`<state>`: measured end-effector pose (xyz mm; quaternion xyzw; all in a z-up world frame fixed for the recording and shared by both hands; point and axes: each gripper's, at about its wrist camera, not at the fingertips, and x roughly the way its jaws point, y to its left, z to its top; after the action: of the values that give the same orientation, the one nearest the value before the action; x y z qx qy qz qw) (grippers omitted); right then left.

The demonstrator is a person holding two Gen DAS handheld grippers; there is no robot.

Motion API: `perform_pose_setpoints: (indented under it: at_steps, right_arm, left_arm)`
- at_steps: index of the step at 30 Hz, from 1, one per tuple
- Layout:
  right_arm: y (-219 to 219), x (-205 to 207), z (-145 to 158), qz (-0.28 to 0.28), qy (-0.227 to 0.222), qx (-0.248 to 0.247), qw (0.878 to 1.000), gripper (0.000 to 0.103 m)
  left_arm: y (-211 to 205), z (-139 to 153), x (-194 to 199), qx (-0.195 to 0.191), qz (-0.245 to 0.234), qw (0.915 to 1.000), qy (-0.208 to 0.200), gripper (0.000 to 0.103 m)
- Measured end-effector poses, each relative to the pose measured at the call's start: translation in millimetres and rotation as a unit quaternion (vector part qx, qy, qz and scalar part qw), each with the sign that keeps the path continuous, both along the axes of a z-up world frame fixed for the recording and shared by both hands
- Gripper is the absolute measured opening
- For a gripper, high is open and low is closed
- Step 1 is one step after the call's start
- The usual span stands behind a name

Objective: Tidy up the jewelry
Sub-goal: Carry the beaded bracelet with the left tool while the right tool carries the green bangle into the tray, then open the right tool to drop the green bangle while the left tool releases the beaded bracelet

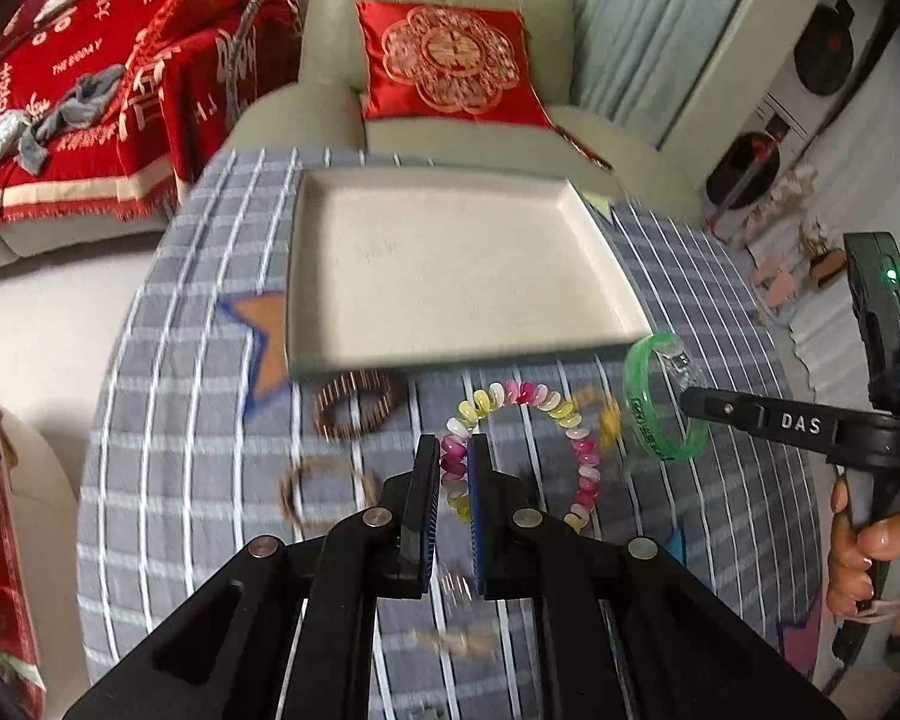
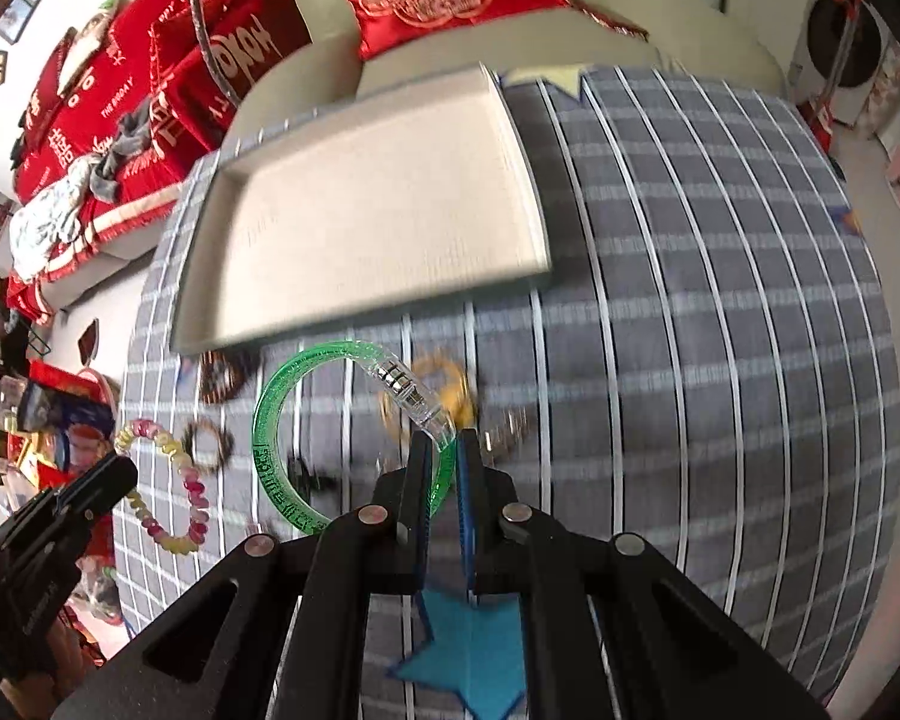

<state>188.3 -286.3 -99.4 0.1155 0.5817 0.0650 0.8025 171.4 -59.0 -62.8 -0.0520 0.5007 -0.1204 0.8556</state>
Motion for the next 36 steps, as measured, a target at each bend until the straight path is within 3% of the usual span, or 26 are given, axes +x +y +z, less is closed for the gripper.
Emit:
perform_pose_setpoints:
  at_steps: [8,17,28,36]
  right_arm:
    - [7.3,80.4,-4.1,0.0,-0.009,0.003,1.0,0.009]
    - [10.7,137.8,-39.4,-0.002,0.001,-0.023,1.0,0.009]
    - [16.7,159.5,-68.2,0.005,0.01,-0.055,0.998,0.009]
    - [20.1,161.4,-67.8,0.02,0.009,-0.063,0.998,0.01]
  left_arm:
    - [-3.1,-7.8,79.7,0.029,0.025,0.999,-0.023,0.024]
    - [-22.0,-48.2,148.4,0.074,0.03,0.9967,-0.017,0.024]
    - [-33.2,-91.4,176.7,0.127,0.027,0.9912,0.026,0.024]
    - [-42.2,-94.8,178.1,0.175,0.016,0.9842,0.018,0.025]
